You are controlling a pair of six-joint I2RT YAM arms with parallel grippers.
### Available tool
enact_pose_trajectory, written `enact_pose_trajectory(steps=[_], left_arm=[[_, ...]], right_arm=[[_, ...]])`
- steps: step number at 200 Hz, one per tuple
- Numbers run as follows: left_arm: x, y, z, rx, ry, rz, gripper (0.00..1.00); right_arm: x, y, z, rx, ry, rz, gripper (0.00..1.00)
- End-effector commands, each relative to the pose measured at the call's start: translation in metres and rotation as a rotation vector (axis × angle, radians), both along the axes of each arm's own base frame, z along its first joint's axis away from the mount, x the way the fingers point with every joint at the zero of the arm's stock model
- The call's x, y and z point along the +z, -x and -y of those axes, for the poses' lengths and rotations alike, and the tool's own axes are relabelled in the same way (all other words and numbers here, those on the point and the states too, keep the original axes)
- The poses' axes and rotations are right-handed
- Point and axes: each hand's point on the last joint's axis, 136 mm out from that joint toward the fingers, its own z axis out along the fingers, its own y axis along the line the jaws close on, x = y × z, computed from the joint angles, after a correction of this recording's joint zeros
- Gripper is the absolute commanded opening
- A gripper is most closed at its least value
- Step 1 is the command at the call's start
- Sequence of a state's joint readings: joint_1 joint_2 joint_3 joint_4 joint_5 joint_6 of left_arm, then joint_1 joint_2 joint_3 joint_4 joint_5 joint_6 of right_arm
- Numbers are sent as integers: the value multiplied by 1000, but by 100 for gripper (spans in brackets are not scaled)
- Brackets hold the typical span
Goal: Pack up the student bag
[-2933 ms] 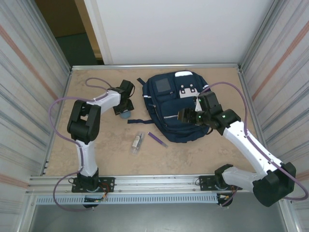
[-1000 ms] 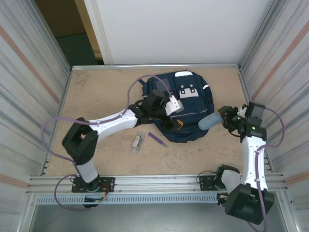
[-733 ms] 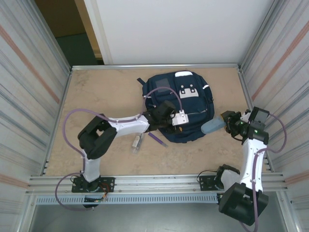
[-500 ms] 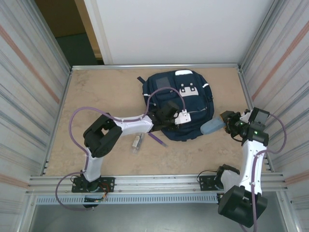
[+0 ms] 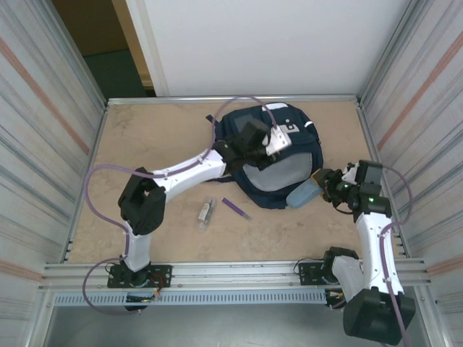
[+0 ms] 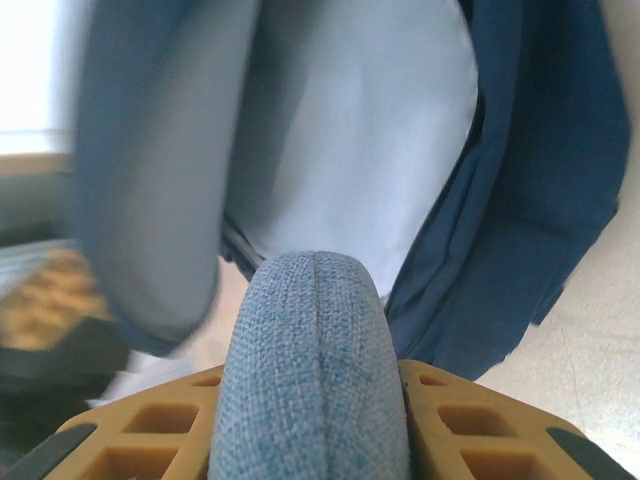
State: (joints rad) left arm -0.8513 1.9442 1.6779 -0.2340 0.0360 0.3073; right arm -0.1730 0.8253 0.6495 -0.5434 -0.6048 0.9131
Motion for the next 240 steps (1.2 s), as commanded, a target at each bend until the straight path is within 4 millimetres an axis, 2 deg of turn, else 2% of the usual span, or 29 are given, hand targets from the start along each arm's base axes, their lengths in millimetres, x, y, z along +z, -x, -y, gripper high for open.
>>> enact_pose_trajectory(steps=[1,12,32,51,77,102,124,152,158,165,179,193,212,240], left_arm=[[86,-22,-17,113,310,-168,0],[101,-28,-20,132,419,-292,0],[125,-20,-13,41,560,-414,0],[144,-3,-3,-58,597,-378,0],[160,17,4,-137,594,-329,0],[166,16,2,-136,589,-282,0],[171,17,0,-142,583,-251,0],[180,21,1,-171,599,-235,0],[181,22,1,-178,600,-234,0],[182,23,0,-183,597,-232,0],[179,22,-1,-170,591,-230,0],[174,19,-2,-156,579,-225,0],[167,18,-5,-149,558,-228,0],[160,14,-8,-128,569,-234,0]], right_arm=[[3,-13,-9,-42,-50,33,24],[0,-21,-13,-54,-61,38,24],[-4,-43,-18,-90,-54,53,23],[-2,-74,-26,-114,-100,70,28],[-1,-113,-48,-88,-103,76,30],[-8,-150,-67,-103,-142,93,29],[-31,-175,-72,-146,-72,58,33],[-57,-208,-80,-143,-98,45,34],[-63,-214,-81,-140,-90,36,38],[-69,-220,-81,-128,-78,28,48],[-78,-225,-79,-122,-72,-6,58],[-75,-225,-77,-109,-69,-5,66],[-70,-217,-76,-66,-45,-22,67],[-72,-191,-71,-40,-42,-98,68]])
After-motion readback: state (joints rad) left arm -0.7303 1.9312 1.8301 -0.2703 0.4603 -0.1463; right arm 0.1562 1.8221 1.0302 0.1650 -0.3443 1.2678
